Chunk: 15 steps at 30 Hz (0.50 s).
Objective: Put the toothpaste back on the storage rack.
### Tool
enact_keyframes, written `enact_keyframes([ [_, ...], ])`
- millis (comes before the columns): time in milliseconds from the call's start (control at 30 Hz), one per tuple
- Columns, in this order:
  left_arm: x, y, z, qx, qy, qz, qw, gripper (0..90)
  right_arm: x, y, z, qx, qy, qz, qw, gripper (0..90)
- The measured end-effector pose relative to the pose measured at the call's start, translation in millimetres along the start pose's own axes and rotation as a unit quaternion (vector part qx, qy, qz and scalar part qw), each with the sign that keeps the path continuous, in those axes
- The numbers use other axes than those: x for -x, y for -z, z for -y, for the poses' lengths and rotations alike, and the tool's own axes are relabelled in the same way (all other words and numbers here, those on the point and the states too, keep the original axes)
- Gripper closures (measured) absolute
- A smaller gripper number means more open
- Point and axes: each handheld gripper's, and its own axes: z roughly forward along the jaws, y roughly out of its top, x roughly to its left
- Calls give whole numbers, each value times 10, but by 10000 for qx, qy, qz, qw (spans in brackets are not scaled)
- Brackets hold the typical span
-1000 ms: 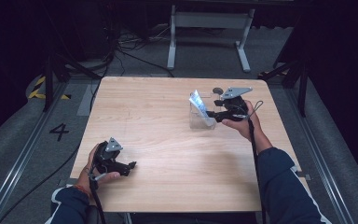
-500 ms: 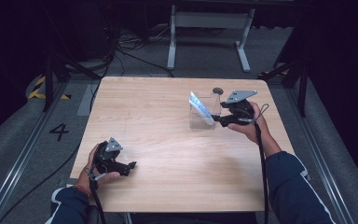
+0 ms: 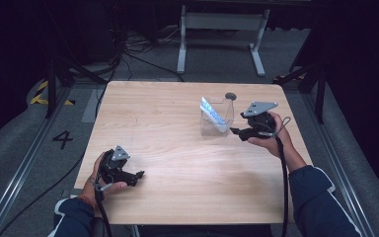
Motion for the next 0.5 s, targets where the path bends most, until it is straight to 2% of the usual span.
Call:
enact_keyframes([
  [200, 0, 0, 0, 0, -2, 0, 10000, 3, -33, 52, 64, -89, 109, -84, 9999, 305],
  [300, 0, 0, 0, 0, -1, -1, 10000, 3, -62, 72, 108, -190, 235, -13, 9995, 299],
  [500, 0, 0, 0, 1, -1, -1, 10000, 3, -97, 97, 200, -297, 266, 18, 9992, 292],
])
